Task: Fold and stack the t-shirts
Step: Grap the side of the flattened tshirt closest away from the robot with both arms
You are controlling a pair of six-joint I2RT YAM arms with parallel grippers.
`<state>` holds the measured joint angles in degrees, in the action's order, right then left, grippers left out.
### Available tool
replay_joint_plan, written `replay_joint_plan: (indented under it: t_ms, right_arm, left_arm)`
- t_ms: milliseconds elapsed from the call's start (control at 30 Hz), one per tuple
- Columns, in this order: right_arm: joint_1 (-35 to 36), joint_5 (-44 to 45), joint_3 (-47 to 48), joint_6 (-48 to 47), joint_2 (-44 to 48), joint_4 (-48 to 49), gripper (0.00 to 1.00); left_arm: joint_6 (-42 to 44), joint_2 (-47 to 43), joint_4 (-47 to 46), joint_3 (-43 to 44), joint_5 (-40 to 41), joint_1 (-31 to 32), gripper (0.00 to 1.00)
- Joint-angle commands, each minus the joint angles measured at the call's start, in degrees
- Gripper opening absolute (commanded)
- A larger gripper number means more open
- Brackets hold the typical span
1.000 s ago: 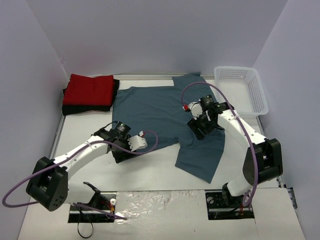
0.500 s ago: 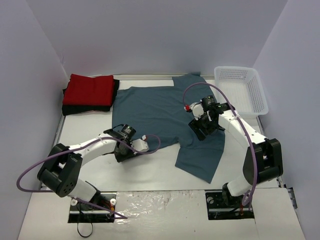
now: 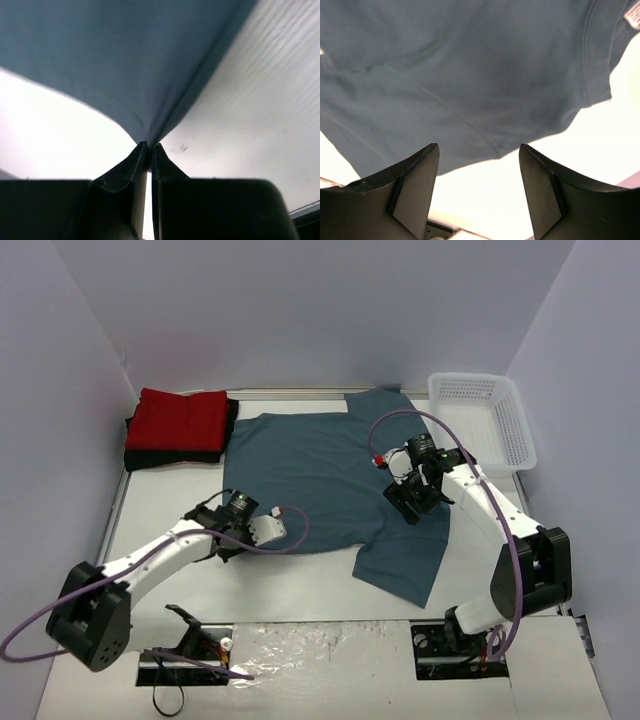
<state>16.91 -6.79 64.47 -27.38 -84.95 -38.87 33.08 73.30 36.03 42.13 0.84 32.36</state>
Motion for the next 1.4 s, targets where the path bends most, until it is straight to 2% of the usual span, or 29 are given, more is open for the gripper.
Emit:
replay_joint_plan:
  t_ms: [0,100,300,400,467,600,667,767,867,933,1067,1367]
  right_arm:
    - [-0.29,2.92,-1.53,-2.59,3.11,-5.68,0.61]
    - [-0.3,3.71,-3.2,-3.82,4.17,-6.48,0.61]
    - [0.05,-3.22,-3.38,-9.71,4.18,-12.01,0.6]
    - [0.85,-1.05,-3.56,-10.85,3.39,-12.54,0.59]
    - [0.76,1.85,-3.82,-11.21,1.47,-12.37,0.54]
    - [0.85,1.87,-5.14,-11.82,-1.62,-12.19,0.29]
    - [1.37,0.29,-5.75,-13.05,-2.32,-13.24,0.28]
    - [2.43,-1.73,-5.84,-16.12,-2.5,-16.49,0.33]
    - [6.11,-1.83,-5.76,-17.01,-3.03,-18.96,0.32]
    - [7.17,0.28,-6.02,-16.75,-4.25,-18.61,0.25]
    - [7.44,2.65,-5.84,-15.87,-9.0,-14.32,0.01]
    - [5.51,2.48,-0.93,-14.29,-19.99,-6.93,0.0]
  left_arm:
    - [3.3,-6.49,3.95,0.23,2.77,-3.43,0.02]
    - [3.04,-7.64,5.45,0.94,1.01,-6.16,0.02]
    - [1.38,-3.69,5.45,2.42,-0.66,-6.34,0.02]
    - [0.32,-0.71,5.02,3.83,-0.58,-6.34,0.02]
    - [-0.21,0.53,4.23,4.89,-0.49,-6.34,0.02]
    - [-2.4,1.93,2.64,6.3,-0.58,-6.34,0.02]
    - [-3.54,2.37,1.85,7.0,-0.14,-6.43,0.02]
    - [-4.95,3.34,-0.61,7.62,1.35,-6.69,0.03]
    - [-5.92,5.45,-1.4,9.54,0.48,-8.36,0.02]
    - [-6.45,7.21,-1.14,10.69,-0.22,-8.71,0.02]
    - [-7.15,8.96,-1.93,12.18,0.21,-8.8,0.02]
    - [-5.57,9.58,-2.46,14.38,1.79,-12.93,0.03]
